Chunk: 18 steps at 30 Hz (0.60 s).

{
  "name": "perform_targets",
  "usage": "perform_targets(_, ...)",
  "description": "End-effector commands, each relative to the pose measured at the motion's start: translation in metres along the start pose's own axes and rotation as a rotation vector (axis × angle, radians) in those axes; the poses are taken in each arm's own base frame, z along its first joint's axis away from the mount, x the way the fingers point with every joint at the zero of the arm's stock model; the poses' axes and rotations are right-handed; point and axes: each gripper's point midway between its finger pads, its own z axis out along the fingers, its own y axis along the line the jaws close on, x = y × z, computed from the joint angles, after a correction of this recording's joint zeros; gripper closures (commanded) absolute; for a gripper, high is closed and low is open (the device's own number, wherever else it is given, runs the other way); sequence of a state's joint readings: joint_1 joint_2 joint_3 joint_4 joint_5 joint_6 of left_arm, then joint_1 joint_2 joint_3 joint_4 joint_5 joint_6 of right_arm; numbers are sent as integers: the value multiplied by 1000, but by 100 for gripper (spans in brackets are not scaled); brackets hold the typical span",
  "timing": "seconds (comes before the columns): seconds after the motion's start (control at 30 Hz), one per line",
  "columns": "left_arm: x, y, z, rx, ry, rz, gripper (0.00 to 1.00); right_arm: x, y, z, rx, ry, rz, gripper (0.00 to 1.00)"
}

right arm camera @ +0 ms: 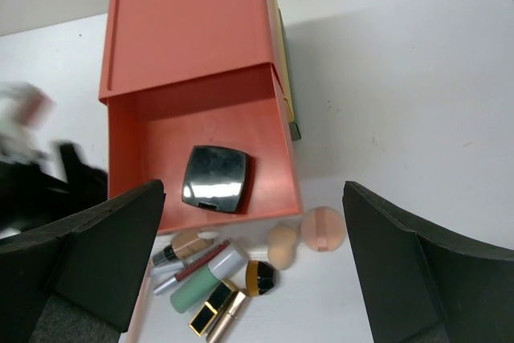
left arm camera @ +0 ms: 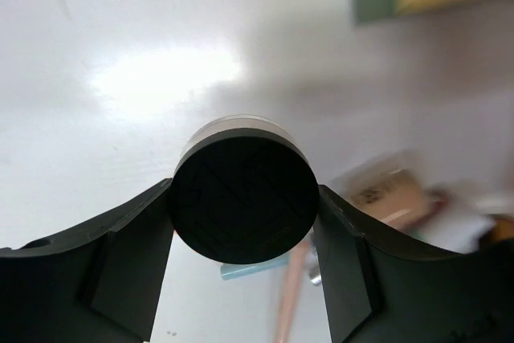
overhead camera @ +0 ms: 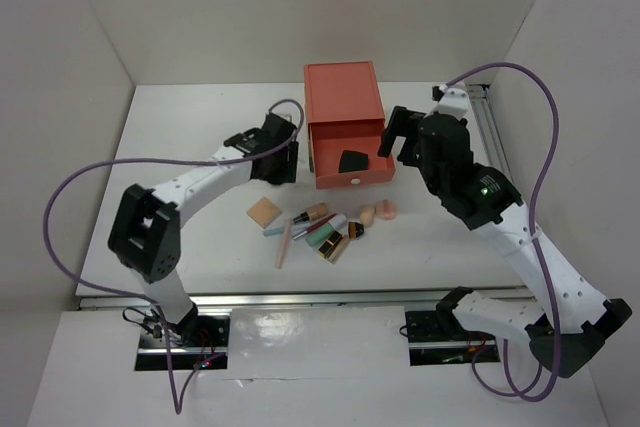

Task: Organize the makeup

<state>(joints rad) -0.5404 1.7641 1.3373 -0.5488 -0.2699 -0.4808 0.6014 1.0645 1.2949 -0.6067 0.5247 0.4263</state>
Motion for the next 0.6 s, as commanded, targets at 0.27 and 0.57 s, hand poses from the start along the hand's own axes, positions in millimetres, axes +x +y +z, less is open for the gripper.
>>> perform_targets(0.27, -131, -53, -188, 291, -486, 64, 35, 11, -27, -19, 40, -5, 2, 1)
perform_targets(0.57, -124, -135, -170, 386, -422, 192, 31, 17, -36, -25, 64, 1, 12, 1)
